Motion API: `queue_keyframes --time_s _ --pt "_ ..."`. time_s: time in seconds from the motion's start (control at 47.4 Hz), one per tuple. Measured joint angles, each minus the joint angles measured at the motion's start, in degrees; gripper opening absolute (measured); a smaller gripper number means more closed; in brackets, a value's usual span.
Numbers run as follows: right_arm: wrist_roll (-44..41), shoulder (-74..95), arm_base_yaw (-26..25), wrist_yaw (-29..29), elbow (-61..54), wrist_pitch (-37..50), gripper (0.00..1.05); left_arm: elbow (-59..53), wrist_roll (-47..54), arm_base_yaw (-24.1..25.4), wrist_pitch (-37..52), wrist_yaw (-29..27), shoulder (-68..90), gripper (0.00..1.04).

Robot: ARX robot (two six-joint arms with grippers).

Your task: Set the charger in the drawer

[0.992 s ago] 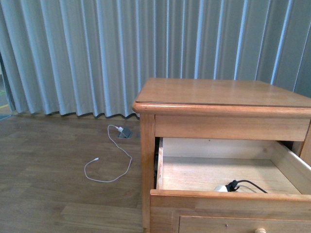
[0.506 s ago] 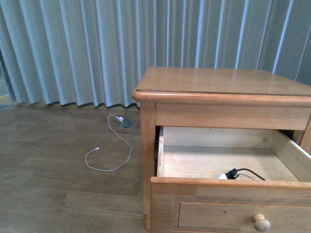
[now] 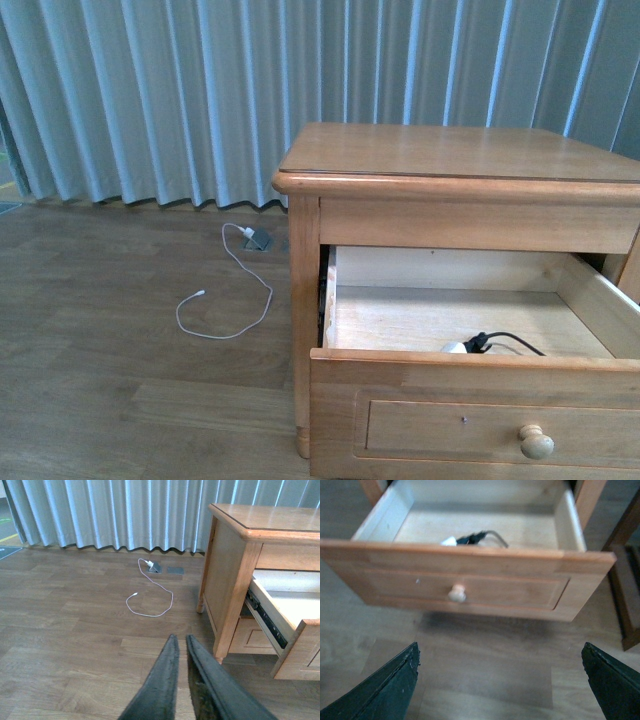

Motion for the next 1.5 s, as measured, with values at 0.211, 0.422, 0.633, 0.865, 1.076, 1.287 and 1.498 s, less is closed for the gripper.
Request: queue_keyframes --time_s 0.211,0.422,0.633,0.865,1.076,1.287,1.498 --pt "0.8 18.0 2.5 -2.3 5.8 4.2 0.96 0.0 0.0 0.0 0.0 0.0 0.0 0.45" --pt "2.9 43.1 4.3 -0.2 12.8 17.1 0.96 0.0 0.0 0.0 0.0 0.0 0.0 0.91" --pt "5.1 62.5 6.6 3.7 22.9 24.0 0.96 0.0 0.0 0.0 0.0 0.0 0.0 0.99" --pt "5.6 74.4 8.4 6.6 35.0 26.7 0.96 0.0 0.0 0.0 0.0 0.0 0.0 0.99" --pt "5.9 85.9 9.4 8.7 48.8 30.2 0.96 0.0 0.0 0.0 0.0 0.0 0.0 0.99" --pt "6.3 94.9 9.4 12.2 59.2 35.8 0.96 0.0 0.0 0.0 0.0 0.0 0.0 0.99" --pt "6.1 101.0 9.4 15.4 65.7 39.5 0.96 0.0 0.0 0.0 0.0 0.0 0.0 0.99"
